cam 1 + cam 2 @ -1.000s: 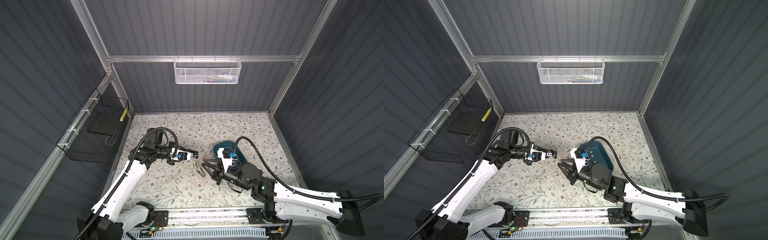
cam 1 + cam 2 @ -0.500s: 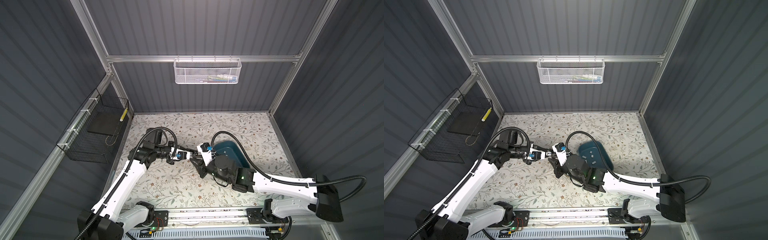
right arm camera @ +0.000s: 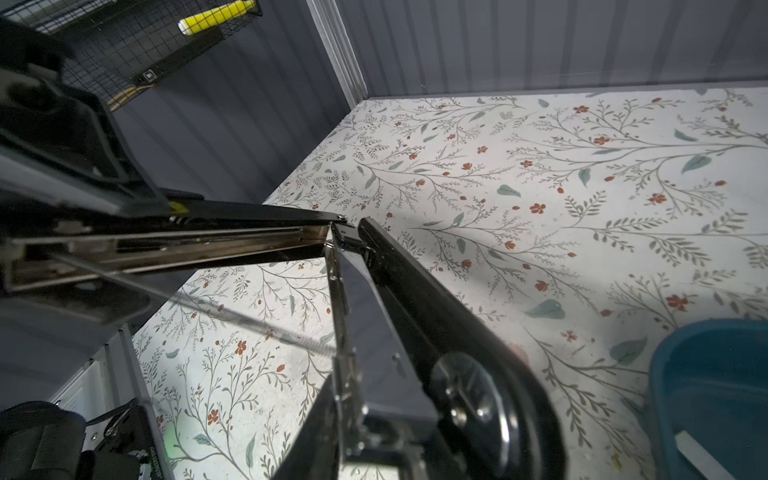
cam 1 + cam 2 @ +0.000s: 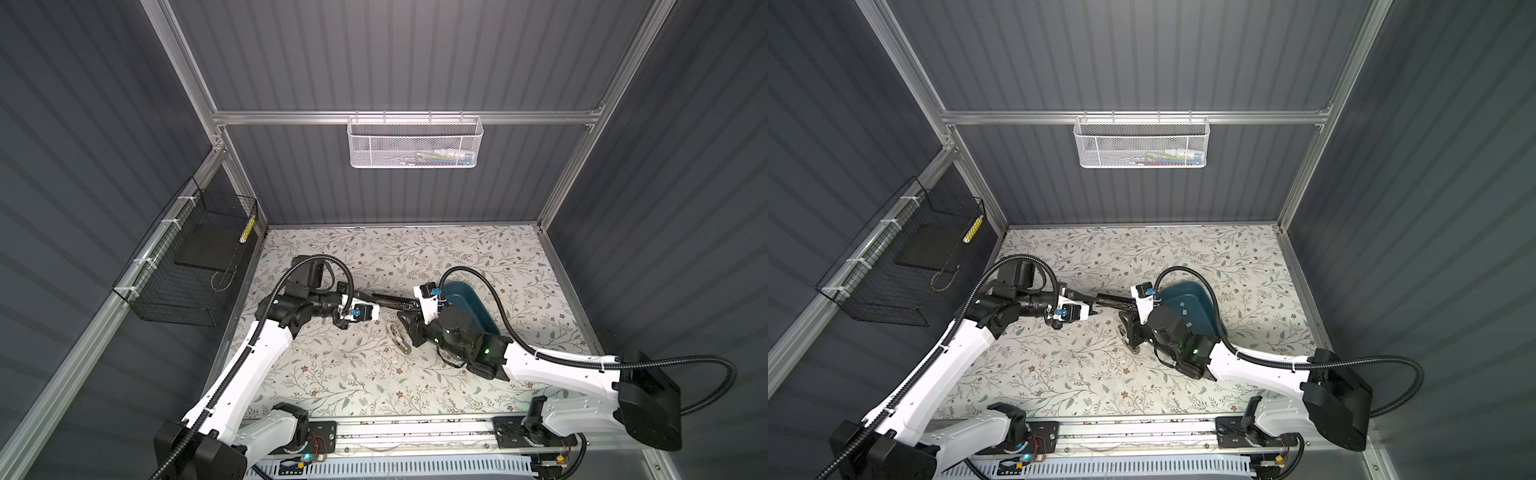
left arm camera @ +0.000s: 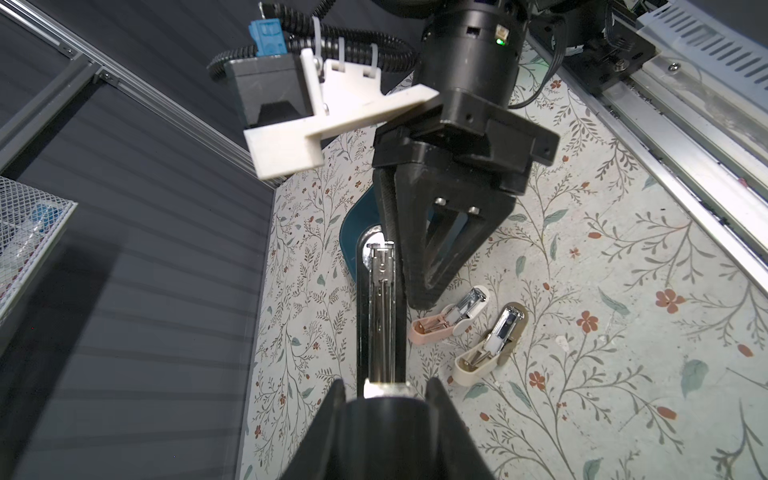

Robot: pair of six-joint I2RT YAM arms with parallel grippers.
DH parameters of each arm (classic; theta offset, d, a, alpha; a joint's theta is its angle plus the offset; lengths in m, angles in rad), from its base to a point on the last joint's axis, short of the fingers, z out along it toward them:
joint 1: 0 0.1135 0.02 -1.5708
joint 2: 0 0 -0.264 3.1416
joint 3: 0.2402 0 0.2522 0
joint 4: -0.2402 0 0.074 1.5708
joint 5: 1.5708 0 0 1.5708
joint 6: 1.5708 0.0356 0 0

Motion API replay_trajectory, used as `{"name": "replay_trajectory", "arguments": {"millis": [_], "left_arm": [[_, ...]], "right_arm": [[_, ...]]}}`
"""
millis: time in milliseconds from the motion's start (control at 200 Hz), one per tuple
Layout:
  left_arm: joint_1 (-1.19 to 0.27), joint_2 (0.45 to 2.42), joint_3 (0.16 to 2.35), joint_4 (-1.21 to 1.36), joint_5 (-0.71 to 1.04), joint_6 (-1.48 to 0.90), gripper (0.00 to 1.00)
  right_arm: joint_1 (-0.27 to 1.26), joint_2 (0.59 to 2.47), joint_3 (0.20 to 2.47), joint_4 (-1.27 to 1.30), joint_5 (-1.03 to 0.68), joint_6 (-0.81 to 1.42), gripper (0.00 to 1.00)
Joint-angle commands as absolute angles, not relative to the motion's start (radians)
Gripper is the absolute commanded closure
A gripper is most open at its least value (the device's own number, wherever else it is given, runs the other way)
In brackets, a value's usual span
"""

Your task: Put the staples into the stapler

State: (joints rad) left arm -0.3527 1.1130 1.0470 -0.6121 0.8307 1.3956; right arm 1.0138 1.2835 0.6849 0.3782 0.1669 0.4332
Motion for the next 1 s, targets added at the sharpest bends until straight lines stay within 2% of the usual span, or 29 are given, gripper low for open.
{"name": "replay_trajectory", "arguments": {"millis": [0, 355, 996], "left_arm": [[-0.36, 1.077, 1.108, -0.679, 1.012, 1.404, 1.0], [-0.36, 1.062, 1.147, -0.741, 1.086, 1.433, 1.0], [-0.36, 0.972, 1.168, -0.685, 1.244, 1.389, 1.0]], "right_arm": [[0.984, 1.309, 0.664, 0.409, 0.203, 0.386, 0.7], [0.874, 1.362, 0.65, 0.439, 0.159, 0.403, 0.7], [0.813, 1.434, 0.708, 0.458, 0.116, 0.405, 0.71]]}}
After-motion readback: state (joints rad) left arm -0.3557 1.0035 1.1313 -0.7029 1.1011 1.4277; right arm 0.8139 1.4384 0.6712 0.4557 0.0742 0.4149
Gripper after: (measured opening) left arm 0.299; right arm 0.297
